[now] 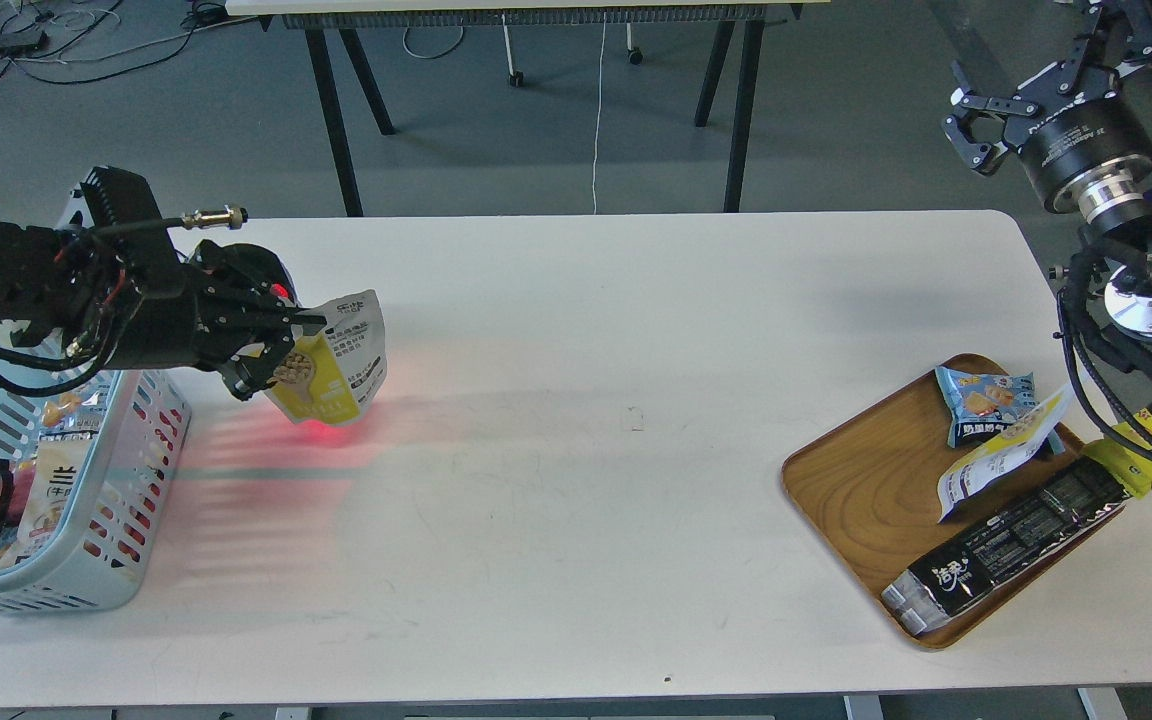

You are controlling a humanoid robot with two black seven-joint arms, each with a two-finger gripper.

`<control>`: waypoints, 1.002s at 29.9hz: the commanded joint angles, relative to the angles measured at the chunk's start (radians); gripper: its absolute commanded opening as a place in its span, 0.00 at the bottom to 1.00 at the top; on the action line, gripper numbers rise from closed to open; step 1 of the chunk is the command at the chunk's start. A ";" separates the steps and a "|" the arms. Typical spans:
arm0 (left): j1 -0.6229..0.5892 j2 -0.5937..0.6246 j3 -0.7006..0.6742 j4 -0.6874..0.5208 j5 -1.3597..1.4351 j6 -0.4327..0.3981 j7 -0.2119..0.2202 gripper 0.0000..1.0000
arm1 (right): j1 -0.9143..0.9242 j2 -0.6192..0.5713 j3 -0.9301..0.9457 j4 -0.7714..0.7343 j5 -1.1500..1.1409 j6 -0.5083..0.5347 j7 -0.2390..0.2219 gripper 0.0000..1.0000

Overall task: Scan snack and place in basket
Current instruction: 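Hold the yellow pouch in front of the scanner with the left gripper, then lower the yellow pouch into the blue basket and release it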

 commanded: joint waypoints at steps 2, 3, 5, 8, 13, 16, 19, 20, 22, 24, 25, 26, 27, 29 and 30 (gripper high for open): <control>0.000 -0.001 0.005 -0.001 0.000 0.000 0.000 0.01 | 0.000 0.001 0.000 0.000 0.000 0.000 0.000 0.99; 0.000 -0.001 0.003 -0.003 0.000 0.000 0.000 0.01 | 0.001 0.001 0.000 0.000 0.000 0.000 0.000 0.99; -0.002 -0.001 0.000 -0.006 0.000 0.000 -0.003 0.01 | 0.001 0.001 0.000 0.000 0.000 0.000 0.000 0.99; -0.005 0.012 -0.004 -0.032 0.000 0.003 -0.016 0.01 | 0.001 0.000 0.000 0.000 0.000 0.001 0.000 0.99; -0.008 0.041 -0.033 -0.096 0.000 0.002 -0.023 0.01 | 0.000 0.001 0.000 0.000 0.000 0.003 0.002 0.99; -0.008 0.074 -0.075 -0.150 0.000 0.000 -0.024 0.01 | 0.001 0.003 0.000 0.000 0.000 0.003 0.002 0.99; -0.008 0.126 -0.122 -0.202 0.000 0.000 -0.024 0.02 | 0.003 0.001 0.000 0.000 0.000 0.005 0.002 0.99; -0.008 0.146 -0.135 -0.208 0.000 0.000 -0.024 0.02 | 0.003 0.000 0.000 0.000 0.000 0.005 0.002 0.99; -0.008 0.194 -0.147 -0.213 0.000 0.002 -0.024 0.01 | 0.008 -0.002 0.000 -0.002 0.000 0.006 0.002 0.99; -0.006 0.241 -0.149 -0.213 0.000 0.003 -0.024 0.01 | 0.008 -0.002 0.000 -0.002 0.000 0.008 0.002 0.99; -0.008 0.266 -0.150 -0.213 0.000 0.005 -0.024 0.01 | 0.008 -0.002 0.000 -0.002 0.000 0.008 0.002 0.99; -0.008 0.286 -0.152 -0.213 0.000 0.005 -0.024 0.01 | 0.008 -0.002 0.000 -0.002 0.000 0.008 0.002 0.99; -0.009 0.309 -0.155 -0.213 0.000 0.009 -0.024 0.01 | 0.008 -0.002 0.000 -0.002 0.000 0.008 0.002 0.99; -0.009 0.358 -0.164 -0.213 0.000 0.037 -0.024 0.01 | 0.008 -0.002 0.000 -0.002 0.000 0.008 0.002 0.99; -0.008 0.383 -0.164 -0.213 0.000 0.049 -0.024 0.01 | 0.009 -0.002 0.001 -0.002 0.000 0.008 0.002 0.99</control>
